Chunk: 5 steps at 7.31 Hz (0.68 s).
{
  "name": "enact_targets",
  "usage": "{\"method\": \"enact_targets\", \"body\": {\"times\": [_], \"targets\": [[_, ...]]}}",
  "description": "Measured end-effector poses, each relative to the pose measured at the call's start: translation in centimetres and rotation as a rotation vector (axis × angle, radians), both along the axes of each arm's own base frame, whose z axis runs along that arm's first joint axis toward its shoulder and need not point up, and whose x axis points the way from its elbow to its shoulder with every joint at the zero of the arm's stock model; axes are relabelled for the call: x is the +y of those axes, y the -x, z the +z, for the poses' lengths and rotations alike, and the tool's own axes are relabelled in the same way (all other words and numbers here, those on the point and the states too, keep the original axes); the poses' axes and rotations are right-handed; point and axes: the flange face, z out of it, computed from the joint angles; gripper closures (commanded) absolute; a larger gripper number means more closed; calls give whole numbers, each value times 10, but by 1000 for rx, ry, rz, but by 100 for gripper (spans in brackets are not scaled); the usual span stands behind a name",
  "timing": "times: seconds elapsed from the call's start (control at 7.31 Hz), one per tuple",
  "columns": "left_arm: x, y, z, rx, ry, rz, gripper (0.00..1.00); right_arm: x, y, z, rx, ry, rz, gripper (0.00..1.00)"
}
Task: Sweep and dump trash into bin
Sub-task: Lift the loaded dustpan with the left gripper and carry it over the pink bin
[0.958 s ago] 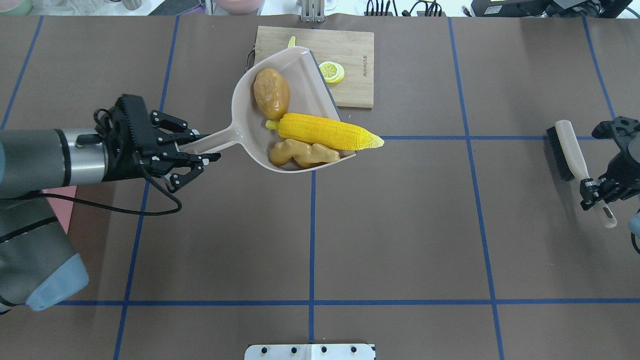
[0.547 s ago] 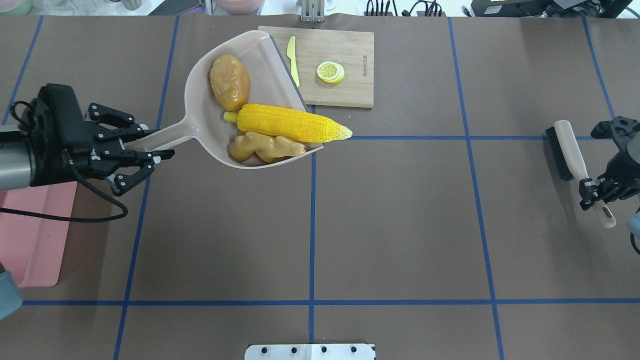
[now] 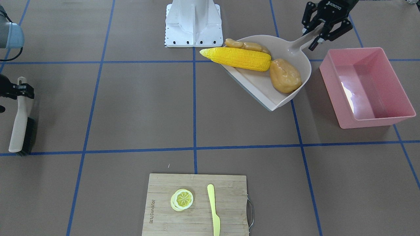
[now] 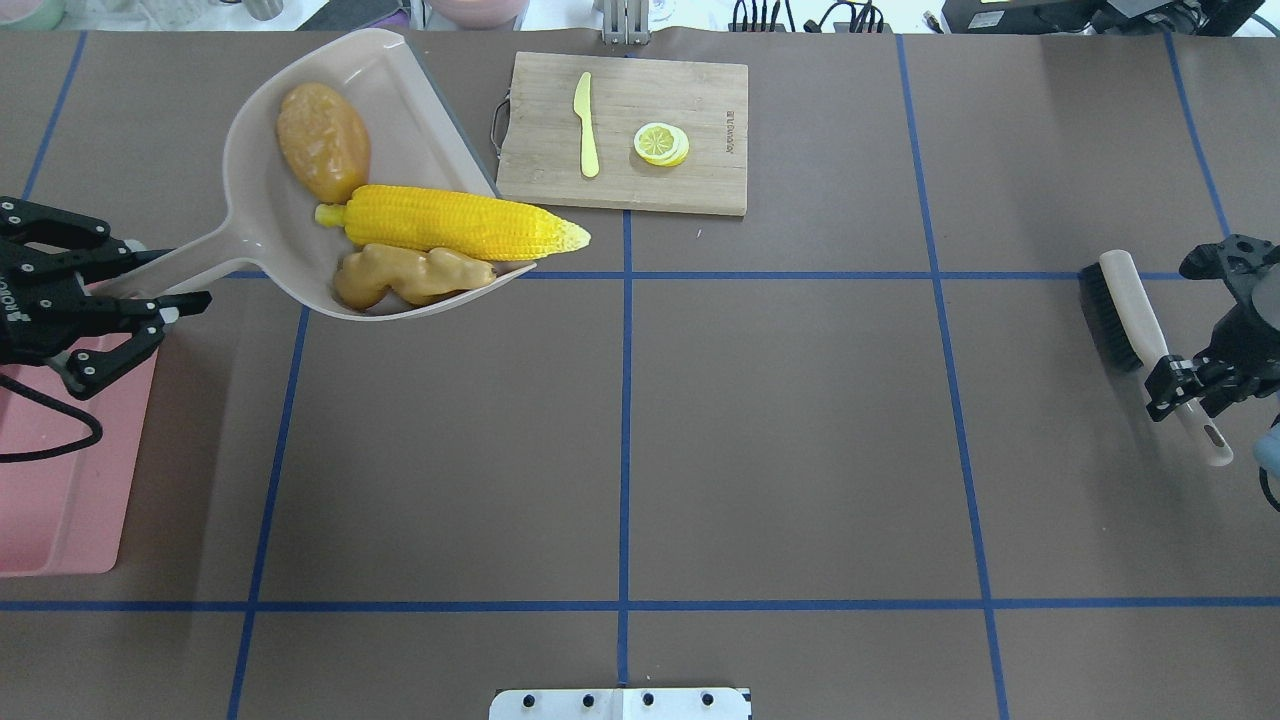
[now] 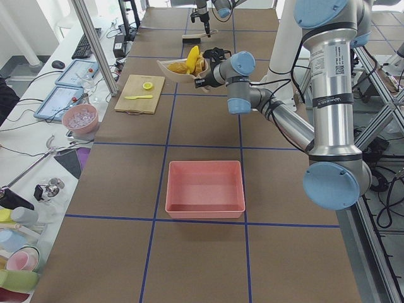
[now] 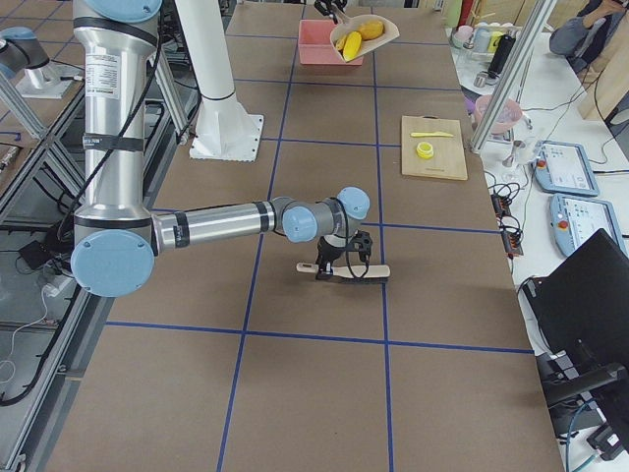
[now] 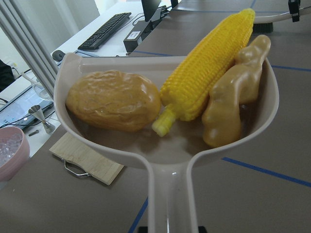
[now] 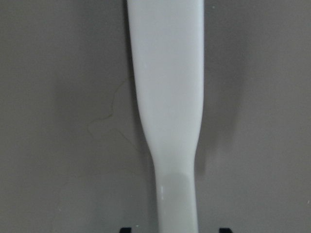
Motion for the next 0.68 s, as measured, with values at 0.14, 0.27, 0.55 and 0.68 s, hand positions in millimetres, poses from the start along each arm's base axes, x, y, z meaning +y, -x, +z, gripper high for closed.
{"method": "enact_targets", "body": {"times": [0.14, 0.27, 0.55, 0.68], "targets": [[7, 13, 13, 3, 5, -13, 100, 0, 0, -1, -2, -3, -1, 0], [15, 26, 31, 12, 3, -25, 100, -2, 1, -5, -7, -11, -1, 0], [32, 48, 78, 48, -11, -43, 100, -14, -11, -21, -22, -44, 28, 0], [40, 58, 104, 69, -14, -50, 100, -25, -28, -29, -26, -66, 66, 0]]}}
